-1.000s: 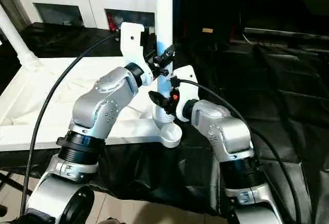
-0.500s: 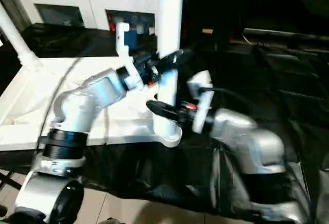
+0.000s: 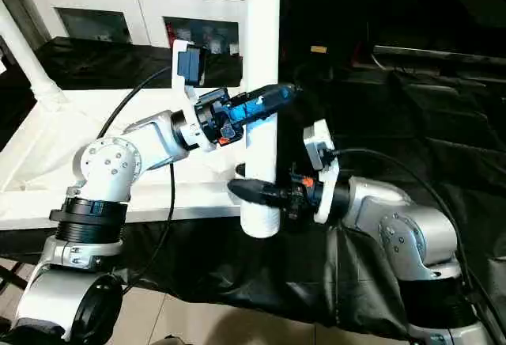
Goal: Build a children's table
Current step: Pick table leg
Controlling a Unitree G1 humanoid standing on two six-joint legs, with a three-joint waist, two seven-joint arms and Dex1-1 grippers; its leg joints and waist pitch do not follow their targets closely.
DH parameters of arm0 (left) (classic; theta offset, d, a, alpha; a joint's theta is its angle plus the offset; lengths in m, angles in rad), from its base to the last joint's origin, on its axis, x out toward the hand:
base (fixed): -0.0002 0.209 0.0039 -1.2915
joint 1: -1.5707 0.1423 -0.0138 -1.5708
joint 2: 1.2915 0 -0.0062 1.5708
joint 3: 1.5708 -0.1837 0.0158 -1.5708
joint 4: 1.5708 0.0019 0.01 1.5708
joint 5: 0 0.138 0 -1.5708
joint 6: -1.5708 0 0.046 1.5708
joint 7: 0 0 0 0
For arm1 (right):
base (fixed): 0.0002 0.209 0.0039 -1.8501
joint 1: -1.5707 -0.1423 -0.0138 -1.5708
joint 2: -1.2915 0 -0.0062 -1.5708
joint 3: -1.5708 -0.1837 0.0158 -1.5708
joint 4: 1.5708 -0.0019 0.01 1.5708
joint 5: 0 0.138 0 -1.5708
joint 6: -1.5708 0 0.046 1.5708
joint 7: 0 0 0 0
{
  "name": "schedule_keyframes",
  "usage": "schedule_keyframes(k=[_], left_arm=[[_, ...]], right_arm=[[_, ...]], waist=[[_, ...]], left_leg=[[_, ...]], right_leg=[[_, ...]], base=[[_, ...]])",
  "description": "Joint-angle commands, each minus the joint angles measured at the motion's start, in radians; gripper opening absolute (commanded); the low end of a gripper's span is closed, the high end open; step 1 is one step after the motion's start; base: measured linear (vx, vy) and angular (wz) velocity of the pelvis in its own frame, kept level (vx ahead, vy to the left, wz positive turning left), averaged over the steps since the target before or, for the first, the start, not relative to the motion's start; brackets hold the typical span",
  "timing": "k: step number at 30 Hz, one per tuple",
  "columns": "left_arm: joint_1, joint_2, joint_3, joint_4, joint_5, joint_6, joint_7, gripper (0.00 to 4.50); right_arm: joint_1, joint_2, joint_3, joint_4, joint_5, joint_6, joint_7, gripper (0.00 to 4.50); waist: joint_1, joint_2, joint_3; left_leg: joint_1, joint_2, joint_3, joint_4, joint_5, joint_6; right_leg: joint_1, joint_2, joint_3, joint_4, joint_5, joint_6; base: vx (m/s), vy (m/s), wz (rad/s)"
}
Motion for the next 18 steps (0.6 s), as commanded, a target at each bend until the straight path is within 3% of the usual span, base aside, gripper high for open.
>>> schedule_keyframes(k=[1,14,15,18], left_arm=[[-0.016,0.01,0.03,0.021,0.02,-0.012,0.047,2.02],[0.01,0.005,0.012,0.006,0.084,-0.082,0.119,1.86],[0.012,0.003,0.014,0.004,0.088,-0.09,0.126,1.86],[0.011,0.007,-0.001,0.004,0.142,-0.145,0.162,1.85]], right_arm=[[-0.013,-0.011,0.01,-0.033,0.013,-0.009,0.033,1.9],[-0.016,-0.021,0.014,-0.03,0.0,-0.025,0.022,1.9],[-0.02,-0.017,0.013,-0.026,-0.006,-0.03,0.012,2.46],[-0.046,0.003,0.0,-0.005,-0.015,-0.026,-0.046,2.81]], waist=[[0.005,-0.02,-0.073],[0.005,-0.023,-0.073],[0.004,-0.025,-0.073],[0.002,-0.025,-0.072]], left_leg=[[0.01,0.024,-0.005,-0.061,-0.091,0.034],[0.008,0.024,-0.005,-0.06,-0.083,0.04],[0.008,0.024,-0.005,-0.06,-0.083,0.04],[0.009,0.025,-0.006,-0.061,-0.088,0.033]], right_leg=[[0.059,-0.061,0.025,-0.068,-0.145,-0.218],[0.059,-0.061,0.024,-0.068,-0.144,-0.217],[0.06,-0.062,0.025,-0.068,-0.145,-0.217],[0.058,-0.061,0.024,-0.071,-0.166,-0.204]], base=[[0.0,0.0,0.0],[0.0,0.0,0.0],[0.0,0.0,0.0],[0.0,0.0,0.0]])
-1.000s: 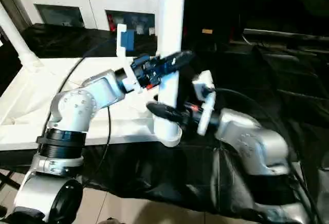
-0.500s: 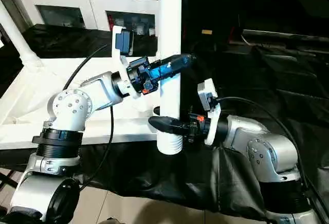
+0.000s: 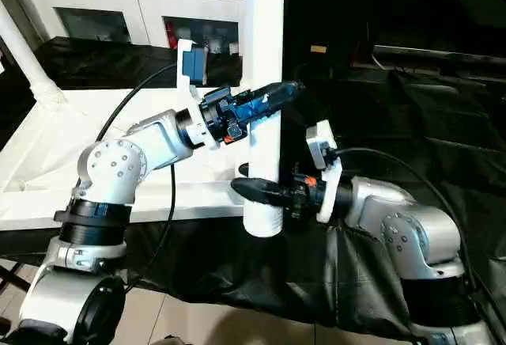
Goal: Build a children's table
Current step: Pick table leg
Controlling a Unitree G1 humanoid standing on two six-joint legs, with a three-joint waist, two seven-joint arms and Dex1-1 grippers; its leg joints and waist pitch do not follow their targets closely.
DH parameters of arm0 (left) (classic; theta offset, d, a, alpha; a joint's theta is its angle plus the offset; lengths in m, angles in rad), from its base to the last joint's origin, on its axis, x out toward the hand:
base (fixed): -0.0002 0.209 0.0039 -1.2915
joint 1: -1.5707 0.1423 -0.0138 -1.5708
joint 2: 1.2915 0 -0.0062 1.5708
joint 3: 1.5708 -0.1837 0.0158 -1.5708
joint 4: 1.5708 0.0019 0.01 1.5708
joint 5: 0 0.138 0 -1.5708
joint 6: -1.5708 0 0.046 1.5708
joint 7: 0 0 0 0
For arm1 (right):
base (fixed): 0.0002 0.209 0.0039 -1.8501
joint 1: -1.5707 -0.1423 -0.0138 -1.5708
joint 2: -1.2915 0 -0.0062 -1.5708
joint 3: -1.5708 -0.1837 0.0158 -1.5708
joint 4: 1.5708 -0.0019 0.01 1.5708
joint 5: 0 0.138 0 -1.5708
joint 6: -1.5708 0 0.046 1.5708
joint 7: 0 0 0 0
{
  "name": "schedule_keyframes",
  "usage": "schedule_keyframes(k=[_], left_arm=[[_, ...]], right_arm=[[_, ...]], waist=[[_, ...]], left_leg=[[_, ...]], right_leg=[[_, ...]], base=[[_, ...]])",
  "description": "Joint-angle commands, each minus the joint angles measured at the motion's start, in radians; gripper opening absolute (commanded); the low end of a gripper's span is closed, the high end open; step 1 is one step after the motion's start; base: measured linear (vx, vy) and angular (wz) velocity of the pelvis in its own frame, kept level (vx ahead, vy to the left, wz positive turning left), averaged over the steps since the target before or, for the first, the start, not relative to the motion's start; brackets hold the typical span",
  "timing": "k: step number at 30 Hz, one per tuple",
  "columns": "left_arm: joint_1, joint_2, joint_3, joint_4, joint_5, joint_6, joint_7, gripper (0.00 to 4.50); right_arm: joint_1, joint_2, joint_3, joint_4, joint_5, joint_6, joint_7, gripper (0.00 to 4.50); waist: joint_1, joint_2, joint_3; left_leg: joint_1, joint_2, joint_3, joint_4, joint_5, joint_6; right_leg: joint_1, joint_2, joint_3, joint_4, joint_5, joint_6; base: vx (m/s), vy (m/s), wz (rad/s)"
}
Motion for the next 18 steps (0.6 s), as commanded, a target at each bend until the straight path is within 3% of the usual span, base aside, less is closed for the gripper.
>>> schedule_keyframes(k=[1,7,18], left_arm=[[0.004,0.024,0.005,0.014,0.109,-0.08,0.084,1.85],[0.007,0.036,-0.042,0.002,0.195,-0.139,0.131,1.84],[0.019,0.026,-0.08,-0.014,0.249,-0.181,0.147,1.84]], right_arm=[[-0.031,0.003,0.001,-0.018,-0.022,-0.024,-0.039,2.81],[-0.067,0.007,0.019,0.033,-0.131,-0.034,-0.171,3.06],[-0.096,0.028,0.028,0.052,-0.154,0.017,-0.233,3.06]], waist=[[0.003,-0.027,-0.072],[0.002,-0.026,-0.075],[0.002,-0.031,-0.073]], left_leg=[[0.01,0.024,-0.005,-0.061,-0.088,0.031],[0.01,0.023,-0.005,-0.06,-0.058,0.024],[0.01,0.024,-0.003,-0.061,-0.071,0.023]], right_leg=[[0.058,-0.061,0.025,-0.071,-0.17,-0.201],[0.058,-0.059,0.026,-0.065,-0.125,-0.183],[0.057,-0.061,0.026,-0.064,-0.124,-0.202]], base=[[0.0,0.0,0.0],[0.0,0.0,0.0],[0.0,0.0,0.0]])
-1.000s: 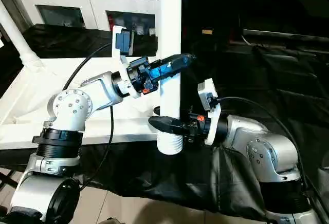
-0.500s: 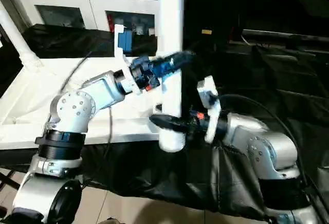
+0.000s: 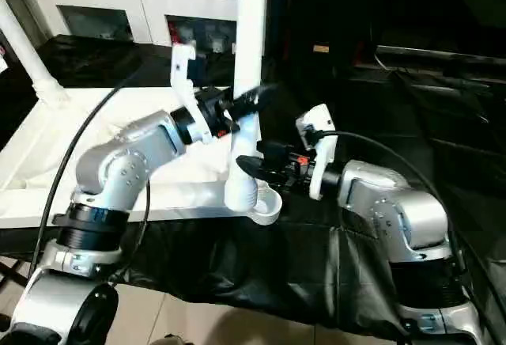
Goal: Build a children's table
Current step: Pick table leg
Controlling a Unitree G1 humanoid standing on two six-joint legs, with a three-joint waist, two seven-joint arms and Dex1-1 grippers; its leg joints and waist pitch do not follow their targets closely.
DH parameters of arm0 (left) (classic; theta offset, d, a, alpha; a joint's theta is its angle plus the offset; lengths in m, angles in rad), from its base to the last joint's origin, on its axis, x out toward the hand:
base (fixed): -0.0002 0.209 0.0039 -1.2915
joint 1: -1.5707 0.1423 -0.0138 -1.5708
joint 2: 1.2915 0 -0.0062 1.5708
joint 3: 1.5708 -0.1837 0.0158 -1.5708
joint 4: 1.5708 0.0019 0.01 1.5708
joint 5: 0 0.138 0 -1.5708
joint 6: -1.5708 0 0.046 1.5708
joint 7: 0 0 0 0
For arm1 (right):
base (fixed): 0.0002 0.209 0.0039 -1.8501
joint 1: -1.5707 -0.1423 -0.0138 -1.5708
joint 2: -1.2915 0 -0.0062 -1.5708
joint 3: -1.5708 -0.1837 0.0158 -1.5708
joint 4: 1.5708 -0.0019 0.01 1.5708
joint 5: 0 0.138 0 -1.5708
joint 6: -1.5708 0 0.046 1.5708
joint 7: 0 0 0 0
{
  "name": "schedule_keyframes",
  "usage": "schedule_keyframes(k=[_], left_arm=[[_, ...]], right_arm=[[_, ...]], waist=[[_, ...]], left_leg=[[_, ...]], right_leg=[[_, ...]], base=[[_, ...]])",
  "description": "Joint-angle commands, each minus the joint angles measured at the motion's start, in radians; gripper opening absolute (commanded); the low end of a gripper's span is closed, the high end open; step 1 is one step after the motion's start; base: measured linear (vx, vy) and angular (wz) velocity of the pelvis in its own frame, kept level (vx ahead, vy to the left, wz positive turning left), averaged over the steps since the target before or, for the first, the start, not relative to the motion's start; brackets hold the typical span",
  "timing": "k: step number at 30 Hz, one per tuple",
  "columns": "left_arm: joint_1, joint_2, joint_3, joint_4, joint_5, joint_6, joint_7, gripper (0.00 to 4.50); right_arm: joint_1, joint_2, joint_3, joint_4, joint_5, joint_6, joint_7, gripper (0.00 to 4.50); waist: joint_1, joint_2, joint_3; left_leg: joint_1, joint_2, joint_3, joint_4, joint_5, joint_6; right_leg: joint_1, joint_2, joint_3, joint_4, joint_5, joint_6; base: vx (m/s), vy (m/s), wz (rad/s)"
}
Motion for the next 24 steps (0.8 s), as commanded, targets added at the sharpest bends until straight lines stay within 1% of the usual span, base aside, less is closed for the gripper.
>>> schedule_keyframes(k=[1,2,3,7,12,17,19,22,24], left_arm=[[-0.009,-0.003,-0.014,-0.022,0.022,-0.026,0.004,1.84],[-0.008,-0.003,-0.024,-0.022,0.033,-0.038,0.006,1.84],[-0.007,-0.005,-0.031,-0.022,0.039,-0.046,0.008,1.84],[-0.006,-0.015,-0.039,-0.02,0.056,-0.063,0.012,1.84],[-0.009,-0.026,-0.044,-0.016,0.063,-0.075,0.016,1.84],[-0.016,-0.037,-0.047,-0.012,0.067,-0.086,0.017,1.84],[-0.017,-0.04,-0.047,-0.009,0.07,-0.09,0.014,1.84],[-0.018,-0.042,-0.047,-0.008,0.072,-0.092,0.013,1.84],[-0.018,-0.042,-0.047,-0.008,0.071,-0.092,0.012,1.84]], right_arm=[[-0.02,0.004,0.005,0.008,-0.014,0.038,-0.031,3.06],[-0.024,0.01,0.009,0.013,-0.016,0.051,-0.046,3.06],[-0.027,0.015,0.015,0.017,-0.018,0.061,-0.055,3.06],[-0.034,0.029,0.031,0.025,-0.025,0.066,-0.068,3.06],[-0.045,0.05,0.037,0.035,-0.021,0.078,-0.078,3.06],[-0.055,0.069,0.039,0.051,-0.023,0.087,-0.089,3.06],[-0.057,0.073,0.039,0.055,-0.024,0.088,-0.092,2.76],[-0.058,0.074,0.038,0.057,-0.023,0.09,-0.091,2.59],[-0.055,0.072,0.039,0.056,-0.024,0.092,-0.089,2.37]], waist=[[0.001,-0.023,-0.077],[0.0,-0.027,-0.078],[0.0,-0.026,-0.078],[0.0,-0.028,-0.079],[0.001,-0.03,-0.077],[0.0,-0.03,-0.078],[0.001,-0.03,-0.078],[0.001,-0.029,-0.078],[0.001,-0.029,-0.078]], left_leg=[[0.012,0.025,-0.004,-0.062,-0.066,0.024],[0.012,0.025,-0.003,-0.061,-0.059,0.025],[0.011,0.025,-0.004,-0.061,-0.056,0.024],[0.011,0.025,-0.003,-0.06,-0.048,0.025],[0.012,0.026,-0.003,-0.061,-0.061,0.021],[0.012,0.026,-0.003,-0.061,-0.055,0.021],[0.011,0.026,-0.003,-0.06,-0.047,0.024],[0.012,0.026,-0.003,-0.061,-0.048,0.024],[0.012,0.025,-0.002,-0.06,-0.048,0.024]], right_leg=[[0.058,-0.061,0.026,-0.063,-0.121,-0.202],[0.058,-0.06,0.027,-0.062,-0.105,-0.203],[0.058,-0.061,0.027,-0.06,-0.101,-0.204],[0.059,-0.062,0.027,-0.058,-0.08,-0.213],[0.06,-0.063,0.028,-0.059,-0.098,-0.21],[0.059,-0.063,0.028,-0.058,-0.086,-0.212],[0.06,-0.063,0.028,-0.056,-0.07,-0.214],[0.06,-0.063,0.028,-0.056,-0.07,-0.214],[0.06,-0.063,0.028,-0.056,-0.068,-0.215]], base=[[0.0,0.0,0.0],[0.0,0.0,0.0],[0.0,0.0,0.0],[0.0,0.0,0.0],[0.0,0.0,0.0],[0.0,0.0,0.0],[0.0,0.0,0.0],[0.0,0.0,0.0],[0.0,0.0,0.0]])
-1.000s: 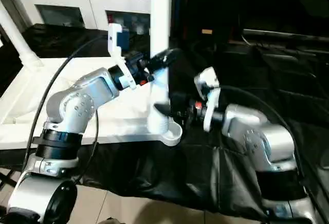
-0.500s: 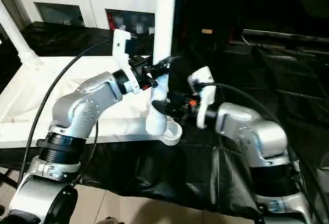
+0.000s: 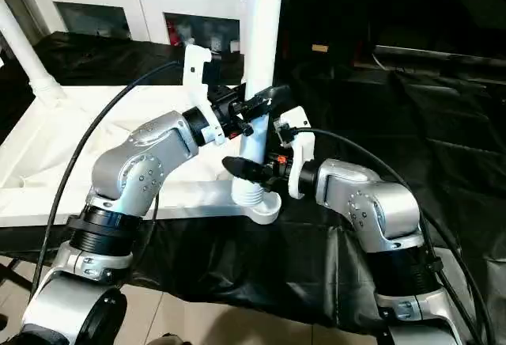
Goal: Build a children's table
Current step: Pick table leg
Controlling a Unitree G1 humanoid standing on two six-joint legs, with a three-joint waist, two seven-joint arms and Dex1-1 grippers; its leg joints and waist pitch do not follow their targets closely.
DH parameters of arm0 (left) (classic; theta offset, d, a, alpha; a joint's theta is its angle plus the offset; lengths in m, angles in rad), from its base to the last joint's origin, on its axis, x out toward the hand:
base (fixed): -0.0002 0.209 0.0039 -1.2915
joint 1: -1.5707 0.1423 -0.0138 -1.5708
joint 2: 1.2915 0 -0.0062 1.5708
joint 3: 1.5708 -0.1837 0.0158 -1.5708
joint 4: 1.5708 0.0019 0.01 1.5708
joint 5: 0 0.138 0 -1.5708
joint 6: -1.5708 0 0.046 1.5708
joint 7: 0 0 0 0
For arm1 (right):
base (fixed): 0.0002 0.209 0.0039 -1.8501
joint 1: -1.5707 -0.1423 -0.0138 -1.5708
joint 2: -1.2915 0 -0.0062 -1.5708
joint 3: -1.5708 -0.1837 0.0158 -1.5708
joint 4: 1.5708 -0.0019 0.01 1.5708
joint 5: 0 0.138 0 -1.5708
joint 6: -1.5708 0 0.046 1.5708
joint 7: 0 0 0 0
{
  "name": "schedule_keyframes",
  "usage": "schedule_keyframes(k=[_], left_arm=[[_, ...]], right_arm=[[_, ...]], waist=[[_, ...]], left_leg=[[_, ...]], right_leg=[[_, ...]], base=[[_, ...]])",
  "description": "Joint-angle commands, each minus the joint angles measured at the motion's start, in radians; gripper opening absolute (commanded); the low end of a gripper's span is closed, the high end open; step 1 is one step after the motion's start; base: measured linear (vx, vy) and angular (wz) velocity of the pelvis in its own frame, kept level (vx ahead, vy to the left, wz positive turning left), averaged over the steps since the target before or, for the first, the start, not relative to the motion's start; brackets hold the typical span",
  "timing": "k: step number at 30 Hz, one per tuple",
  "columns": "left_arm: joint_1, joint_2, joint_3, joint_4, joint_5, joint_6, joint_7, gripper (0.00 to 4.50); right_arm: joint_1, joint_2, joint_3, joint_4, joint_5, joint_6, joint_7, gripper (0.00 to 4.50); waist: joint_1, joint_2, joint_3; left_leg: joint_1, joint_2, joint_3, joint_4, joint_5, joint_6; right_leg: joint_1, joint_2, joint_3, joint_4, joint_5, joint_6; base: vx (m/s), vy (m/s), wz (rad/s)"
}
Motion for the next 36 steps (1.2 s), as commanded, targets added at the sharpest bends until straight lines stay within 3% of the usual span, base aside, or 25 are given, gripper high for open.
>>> schedule_keyframes(k=[1,6,15,16,17,20,21,26,28,32,36], left_arm=[[-0.018,0.0,-0.006,-0.008,0.008,-0.013,0.002,1.84],[-0.017,0.003,-0.011,-0.009,0.014,-0.015,-0.008,1.84],[-0.017,0.003,-0.018,-0.011,0.023,-0.017,-0.008,1.84],[-0.02,0.005,-0.022,-0.004,0.045,-0.025,0.014,2.4],[-0.024,-0.002,-0.016,0.008,0.037,-0.032,0.008,2.54],[-0.028,-0.007,-0.002,0.003,0.02,-0.036,-0.004,2.6],[-0.031,-0.015,0.013,-0.002,0.016,-0.05,0.01,2.89],[-0.034,-0.02,0.041,-0.052,-0.023,-0.089,-0.02,2.98],[-0.032,-0.001,0.04,-0.058,-0.016,-0.103,-0.035,2.98],[0.018,0.13,0.0,-0.058,0.018,-0.086,-0.169,2.98],[0.108,0.284,-0.11,-0.085,0.086,-0.108,-0.347,2.98]], right_arm=[[-0.007,-0.003,0.003,0.005,-0.004,0.014,-0.003,2.29],[-0.004,-0.01,0.013,0.002,-0.01,0.019,0.003,1.95],[0.003,-0.016,0.027,-0.002,-0.015,0.023,0.012,1.89],[0.004,-0.015,0.027,-0.001,-0.017,0.022,0.012,1.89],[0.004,-0.015,0.028,0.0,-0.018,0.021,0.012,1.89],[0.005,-0.014,0.027,0.001,-0.021,0.014,0.011,1.89],[0.005,-0.011,0.024,0.003,-0.021,0.01,0.007,1.89],[0.01,0.014,0.002,0.015,-0.033,-0.033,-0.026,1.89],[0.014,0.027,-0.01,0.022,-0.051,-0.071,-0.053,1.89],[0.021,0.039,-0.047,0.063,-0.107,-0.153,-0.139,1.89],[0.04,0.04,-0.069,0.064,-0.141,-0.233,-0.166,1.89]], waist=[[0.002,-0.023,-0.08],[0.002,-0.023,-0.08],[0.002,-0.023,-0.081],[0.002,-0.023,-0.081],[0.002,-0.024,-0.081],[0.002,-0.024,-0.082],[0.001,-0.024,-0.081],[0.003,-0.021,-0.082],[0.002,-0.021,-0.081],[-0.002,-0.015,-0.079],[-0.005,-0.008,-0.081]], left_leg=[[0.012,0.025,-0.002,-0.06,-0.049,0.024],[0.011,0.025,-0.003,-0.059,-0.046,0.024],[0.012,0.026,-0.003,-0.059,-0.046,0.025],[0.012,0.025,-0.003,-0.059,-0.047,0.025],[0.012,0.025,-0.003,-0.059,-0.044,0.026],[0.012,0.025,-0.003,-0.059,-0.046,0.026],[0.012,0.025,-0.003,-0.059,-0.05,0.025],[0.011,0.027,-0.004,-0.059,-0.048,0.027],[0.012,0.026,-0.003,-0.059,-0.058,0.022],[0.015,0.023,-0.003,-0.064,-0.076,-0.006],[0.019,0.025,-0.004,-0.067,-0.076,-0.022]], right_leg=[[0.06,-0.063,0.028,-0.057,-0.071,-0.215],[0.061,-0.063,0.028,-0.055,-0.066,-0.214],[0.061,-0.063,0.028,-0.054,-0.06,-0.219],[0.061,-0.063,0.028,-0.055,-0.061,-0.218],[0.062,-0.063,0.028,-0.054,-0.055,-0.218],[0.062,-0.063,0.028,-0.054,-0.054,-0.22],[0.063,-0.063,0.027,-0.055,-0.056,-0.221],[0.061,-0.065,0.027,-0.053,-0.052,-0.227],[0.059,-0.064,0.027,-0.055,-0.063,-0.225],[0.054,-0.061,0.028,-0.059,-0.122,-0.19],[0.049,-0.058,0.027,-0.052,-0.101,-0.175]], base=[[0.0,0.0,0.0],[0.0,0.0,0.0],[0.0,0.0,0.0],[0.0,0.0,0.0],[0.0,0.0,0.0],[0.0,0.0,0.0],[0.0,0.0,0.0],[0.0,0.0,0.0],[0.0,0.0,0.0],[0.0,0.0,0.0],[0.0,0.0,0.0]])
